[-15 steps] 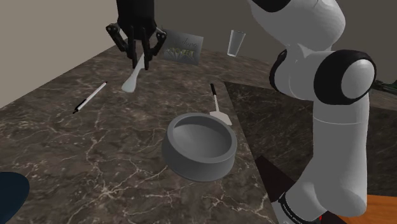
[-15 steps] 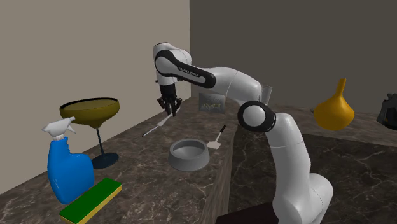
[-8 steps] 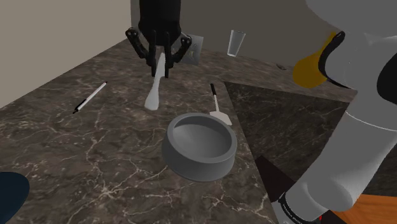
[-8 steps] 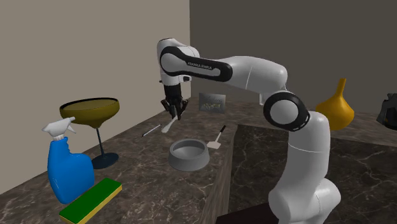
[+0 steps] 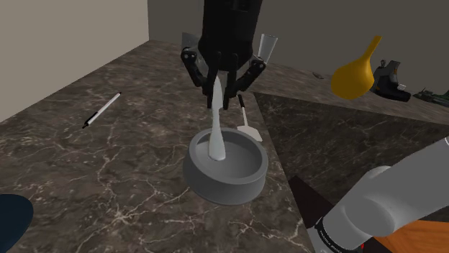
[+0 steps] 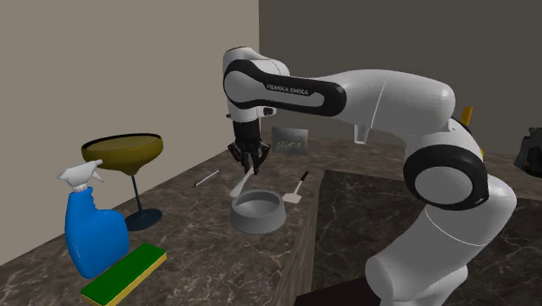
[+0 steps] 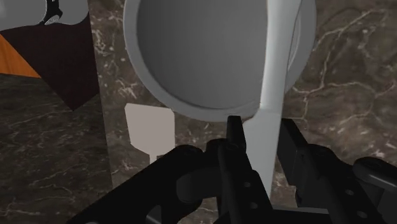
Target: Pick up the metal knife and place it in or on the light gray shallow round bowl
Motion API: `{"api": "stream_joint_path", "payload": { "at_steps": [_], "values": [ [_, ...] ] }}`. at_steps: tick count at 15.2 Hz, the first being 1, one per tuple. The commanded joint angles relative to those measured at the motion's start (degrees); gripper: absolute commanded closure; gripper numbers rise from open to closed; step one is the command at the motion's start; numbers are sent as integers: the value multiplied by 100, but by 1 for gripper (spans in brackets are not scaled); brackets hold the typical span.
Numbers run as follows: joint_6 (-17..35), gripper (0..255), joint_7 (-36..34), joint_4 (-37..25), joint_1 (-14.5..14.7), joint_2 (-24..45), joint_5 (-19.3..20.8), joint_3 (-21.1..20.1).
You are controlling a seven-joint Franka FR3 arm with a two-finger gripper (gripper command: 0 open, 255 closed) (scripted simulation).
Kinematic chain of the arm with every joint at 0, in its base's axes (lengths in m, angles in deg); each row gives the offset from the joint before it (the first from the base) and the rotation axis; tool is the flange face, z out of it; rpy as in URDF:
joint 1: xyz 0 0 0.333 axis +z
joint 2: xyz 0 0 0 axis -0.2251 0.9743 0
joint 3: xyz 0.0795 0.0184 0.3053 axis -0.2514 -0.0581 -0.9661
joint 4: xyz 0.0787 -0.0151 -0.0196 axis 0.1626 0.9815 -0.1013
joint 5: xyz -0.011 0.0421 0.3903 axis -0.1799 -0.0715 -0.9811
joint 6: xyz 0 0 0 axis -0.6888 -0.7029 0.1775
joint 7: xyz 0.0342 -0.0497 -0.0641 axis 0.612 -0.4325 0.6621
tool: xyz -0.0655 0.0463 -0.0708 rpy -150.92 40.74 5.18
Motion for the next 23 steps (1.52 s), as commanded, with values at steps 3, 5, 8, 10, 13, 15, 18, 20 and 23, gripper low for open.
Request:
{"api": "stream_joint_path", "payload": {
  "at_steps": [3,5,8,10,13,15,18,20,23],
  "values": [
    [-131,255,197,669,258,-971,-550,406],
    [20,255,220,890,292,-1048,-587,424],
    [243,255,253,1207,332,-1154,-641,435],
    [390,255,271,1410,357,-1216,-675,436],
    [610,255,293,1703,392,-1298,-724,429],
    [756,255,306,1891,414,-1346,-755,418],
    [938,255,318,2117,440,-1397,-792,400],
    [938,255,318,2117,440,-1397,-792,400],
    [938,255,317,2117,441,-1396,-792,401]
  ]
}}
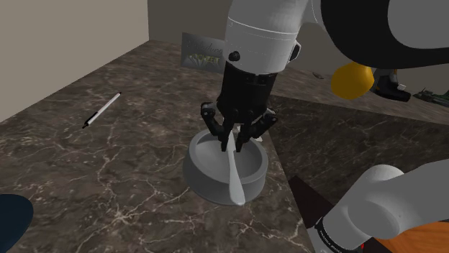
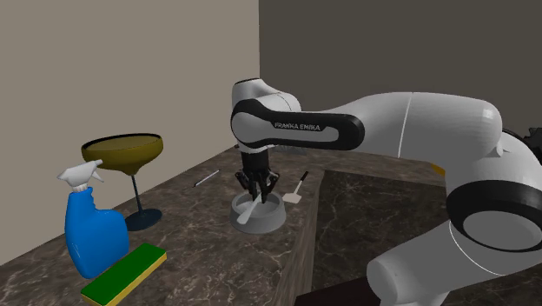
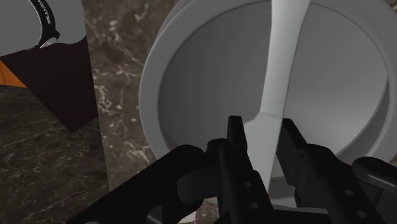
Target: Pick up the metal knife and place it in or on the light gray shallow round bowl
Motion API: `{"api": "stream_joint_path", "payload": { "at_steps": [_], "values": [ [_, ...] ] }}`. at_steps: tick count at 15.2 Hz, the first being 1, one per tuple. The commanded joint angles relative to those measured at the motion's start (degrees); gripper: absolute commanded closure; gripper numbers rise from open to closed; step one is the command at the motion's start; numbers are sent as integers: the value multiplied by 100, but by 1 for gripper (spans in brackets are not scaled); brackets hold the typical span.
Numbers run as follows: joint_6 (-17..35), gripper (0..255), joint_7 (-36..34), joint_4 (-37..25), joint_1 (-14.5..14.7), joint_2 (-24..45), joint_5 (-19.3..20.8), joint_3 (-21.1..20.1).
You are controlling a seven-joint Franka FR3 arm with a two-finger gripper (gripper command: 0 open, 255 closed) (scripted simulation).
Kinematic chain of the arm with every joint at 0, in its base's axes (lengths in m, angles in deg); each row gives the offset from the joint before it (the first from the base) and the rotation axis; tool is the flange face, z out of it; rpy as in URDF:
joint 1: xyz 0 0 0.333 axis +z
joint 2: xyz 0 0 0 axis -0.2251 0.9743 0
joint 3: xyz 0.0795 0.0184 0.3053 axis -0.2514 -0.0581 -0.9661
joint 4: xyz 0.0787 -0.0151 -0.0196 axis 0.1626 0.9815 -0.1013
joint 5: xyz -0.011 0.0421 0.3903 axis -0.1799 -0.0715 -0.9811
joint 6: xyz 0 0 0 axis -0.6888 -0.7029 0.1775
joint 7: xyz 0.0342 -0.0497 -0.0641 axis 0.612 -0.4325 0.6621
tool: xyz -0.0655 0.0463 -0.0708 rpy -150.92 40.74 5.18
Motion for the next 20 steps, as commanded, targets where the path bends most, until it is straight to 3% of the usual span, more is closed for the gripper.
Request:
{"api": "stream_joint_path", "payload": {
  "at_steps": [1,2,3,8,12,20],
  "values": [
    [2,255,0,9,1,3,-2,-3],
    [2,255,0,9,2,3,-2,-3],
    [2,0,-1,6,0,6,-1,-4],
    [2,0,0,9,2,3,-2,-3],
    [-693,0,-126,-934,-106,272,144,-25],
    [-693,0,-126,-934,-106,272,144,-25]
  ]
}}
